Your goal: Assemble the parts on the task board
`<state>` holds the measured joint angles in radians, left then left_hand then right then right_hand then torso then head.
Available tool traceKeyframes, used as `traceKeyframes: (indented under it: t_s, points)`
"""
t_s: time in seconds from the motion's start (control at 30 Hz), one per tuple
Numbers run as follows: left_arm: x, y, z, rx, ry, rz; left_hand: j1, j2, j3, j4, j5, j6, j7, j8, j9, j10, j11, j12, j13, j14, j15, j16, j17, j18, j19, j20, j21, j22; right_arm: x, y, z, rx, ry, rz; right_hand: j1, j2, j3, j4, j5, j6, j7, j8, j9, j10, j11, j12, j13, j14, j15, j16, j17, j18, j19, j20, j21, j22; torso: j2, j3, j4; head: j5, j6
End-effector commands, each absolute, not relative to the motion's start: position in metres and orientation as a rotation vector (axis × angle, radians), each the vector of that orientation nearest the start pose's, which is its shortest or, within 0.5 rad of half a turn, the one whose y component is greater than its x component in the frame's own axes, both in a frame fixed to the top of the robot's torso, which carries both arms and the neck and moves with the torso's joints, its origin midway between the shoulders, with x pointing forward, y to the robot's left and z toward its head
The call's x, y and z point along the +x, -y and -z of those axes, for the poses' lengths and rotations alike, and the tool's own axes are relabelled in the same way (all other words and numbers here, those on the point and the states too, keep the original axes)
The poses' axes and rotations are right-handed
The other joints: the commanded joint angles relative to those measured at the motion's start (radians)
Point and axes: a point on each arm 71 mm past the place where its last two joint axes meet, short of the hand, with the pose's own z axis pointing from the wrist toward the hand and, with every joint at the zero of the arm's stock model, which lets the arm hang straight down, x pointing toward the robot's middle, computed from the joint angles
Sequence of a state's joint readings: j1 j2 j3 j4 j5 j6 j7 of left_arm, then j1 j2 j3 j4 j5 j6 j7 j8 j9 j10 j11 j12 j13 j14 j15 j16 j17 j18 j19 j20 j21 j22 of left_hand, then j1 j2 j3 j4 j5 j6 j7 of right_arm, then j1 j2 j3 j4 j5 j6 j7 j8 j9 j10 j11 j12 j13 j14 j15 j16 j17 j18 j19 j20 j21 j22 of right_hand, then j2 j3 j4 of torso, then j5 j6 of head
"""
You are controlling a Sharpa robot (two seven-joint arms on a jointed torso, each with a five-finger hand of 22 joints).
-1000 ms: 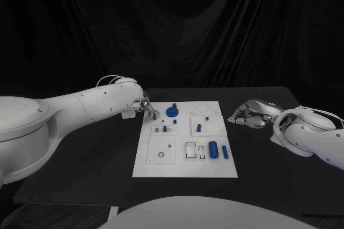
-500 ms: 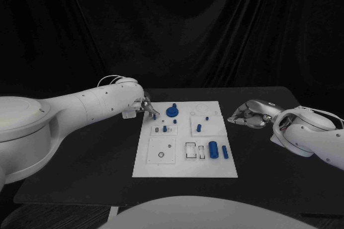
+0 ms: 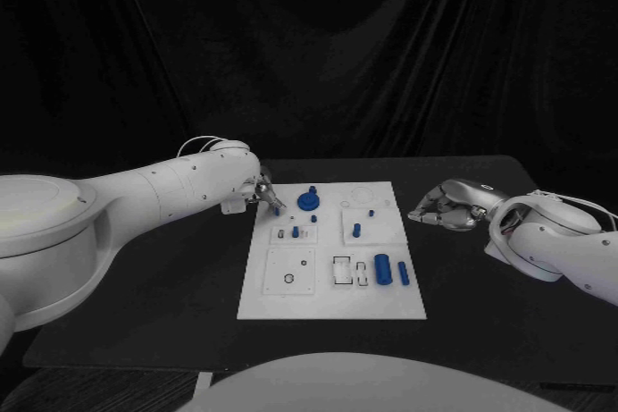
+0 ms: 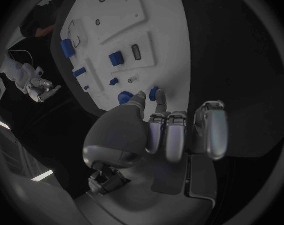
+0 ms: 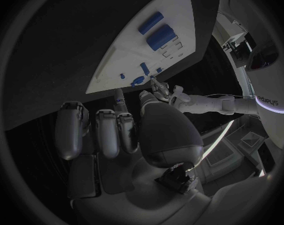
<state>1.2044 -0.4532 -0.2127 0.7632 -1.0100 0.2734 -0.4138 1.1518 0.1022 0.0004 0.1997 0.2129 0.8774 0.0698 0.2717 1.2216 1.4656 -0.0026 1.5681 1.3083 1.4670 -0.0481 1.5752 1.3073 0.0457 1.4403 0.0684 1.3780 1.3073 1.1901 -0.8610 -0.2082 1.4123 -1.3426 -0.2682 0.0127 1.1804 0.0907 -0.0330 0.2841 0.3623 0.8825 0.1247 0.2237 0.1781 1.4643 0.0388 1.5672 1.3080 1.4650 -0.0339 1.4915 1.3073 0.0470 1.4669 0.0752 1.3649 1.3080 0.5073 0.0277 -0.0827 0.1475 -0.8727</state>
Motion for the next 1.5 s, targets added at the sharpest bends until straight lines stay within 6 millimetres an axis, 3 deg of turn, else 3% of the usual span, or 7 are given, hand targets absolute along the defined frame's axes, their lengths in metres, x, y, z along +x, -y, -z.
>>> traceKeyframes:
  t_s: [0.03,0.63,0.73,0.9,1.07,1.2,1.5]
  points:
    - [0.5567,-0.2496,0.3048,-0.303,-2.474,0.094,0.01,-0.002,0.002,-0.004,0.008,0.006,-0.001,-0.004,-0.001,0.105,0.006,0.003,0.262,0.104,0.006,-0.004,0.263,0.004,-0.004,0.002,-0.006,0.197,0.4718,0.2417,0.2584,-0.139,-1.896,-0.623,0.007,-0.003,0.0,0.001,0.006,-0.004,-0.002,-0.002,0.0,0.106,0.003,0.004,0.263,0.073,0.004,-0.006,0.109,0.006,0.01,0.003,-0.003,0.189,0.0,-0.0001,0.0,0.0,0.0]
    - [0.556,-0.2481,0.3077,-0.304,-2.476,0.094,0.032,-0.003,0.119,-0.062,0.084,0.01,-0.005,-0.034,-0.016,0.105,0.002,0.003,0.262,0.104,0.003,-0.004,0.263,0.006,-0.012,-0.001,-0.012,0.195,0.4705,0.2423,0.2599,-0.137,-1.898,-0.623,0.008,-0.001,0.001,0.001,0.007,-0.003,-0.002,-0.002,0.0,0.106,0.003,0.004,0.263,0.073,0.004,-0.007,0.107,0.006,0.01,0.003,-0.004,0.189,0.0,0.0001,0.0004,-0.003,0.0]
    - [0.556,-0.2478,0.3077,-0.304,-2.472,0.101,0.026,-0.01,0.194,-0.084,0.153,0.008,-0.004,-0.041,-0.014,0.105,0.001,0.003,0.262,0.104,0.003,-0.004,0.263,0.007,-0.014,-0.003,-0.014,0.194,0.4703,0.2425,0.2599,-0.136,-1.898,-0.623,0.008,-0.001,0.001,0.001,0.007,-0.003,-0.002,-0.002,0.0,0.106,0.003,0.004,0.263,0.073,0.004,-0.007,0.107,0.006,0.01,0.003,-0.004,0.189,0.0,-0.0002,0.0003,-0.003,0.0]
    - [0.5559,-0.2472,0.3075,-0.301,-2.465,0.117,0.0,-0.026,0.288,-0.099,0.18,0.005,-0.004,-0.042,-0.006,0.105,0.001,0.003,0.262,0.104,0.003,-0.004,0.263,0.007,-0.016,-0.002,-0.015,0.194,0.4702,0.2429,0.2599,-0.135,-1.898,-0.622,0.009,0.0,0.001,0.0,0.007,-0.003,-0.003,-0.002,0.0,0.106,0.003,0.004,0.263,0.073,0.004,-0.007,0.107,0.006,0.01,0.002,-0.005,0.189,0.0,0.0,0.0001,-0.002,0.0]
    - [0.5556,-0.2468,0.3072,-0.298,-2.455,0.136,-0.061,-0.057,0.482,-0.126,0.25,-0.003,0.002,-0.033,0.024,0.105,0.003,0.003,0.262,0.104,0.004,-0.004,0.263,0.008,-0.019,-0.002,-0.015,0.193,0.4701,0.2431,0.2603,-0.134,-1.899,-0.62,0.012,0.005,0.005,0.0,0.007,-0.003,-0.003,-0.001,0.0,0.106,0.003,0.004,0.263,0.073,0.003,-0.008,0.105,0.006,0.01,0.002,-0.006,0.189,0.0,0.0,0.0002,-0.001,0.0]
    - [0.5553,-0.2471,0.3068,-0.299,-2.446,0.145,-0.107,-0.078,0.577,-0.136,0.269,0.006,0.004,-0.02,0.045,0.105,0.006,0.003,0.262,0.104,0.006,-0.004,0.263,0.007,-0.017,0.001,-0.011,0.194,0.4701,0.243,0.2607,-0.134,-1.901,-0.62,0.012,0.005,0.005,0.0,0.007,-0.003,-0.003,-0.001,0.0,0.106,0.003,0.004,0.263,0.073,0.003,-0.008,0.105,0.006,0.01,0.002,-0.006,0.189,0.0,0.0001,0.0002,0.0,0.0]
    - [0.5507,-0.2497,0.3054,-0.317,-2.418,0.161,-0.132,-0.084,0.613,-0.137,0.267,0.024,0.001,-0.009,0.055,0.105,0.004,0.003,0.262,0.104,0.005,-0.004,0.263,0.006,-0.013,0.001,-0.005,0.196,0.4701,0.2442,0.2618,-0.132,-1.908,-0.614,0.013,0.006,0.006,-0.001,0.007,-0.003,-0.003,-0.001,0.0,0.106,0.002,0.004,0.263,0.073,0.003,-0.008,0.106,0.006,0.01,0.002,-0.006,0.189,0.0,-0.0001,0.0004,0.001,0.0]
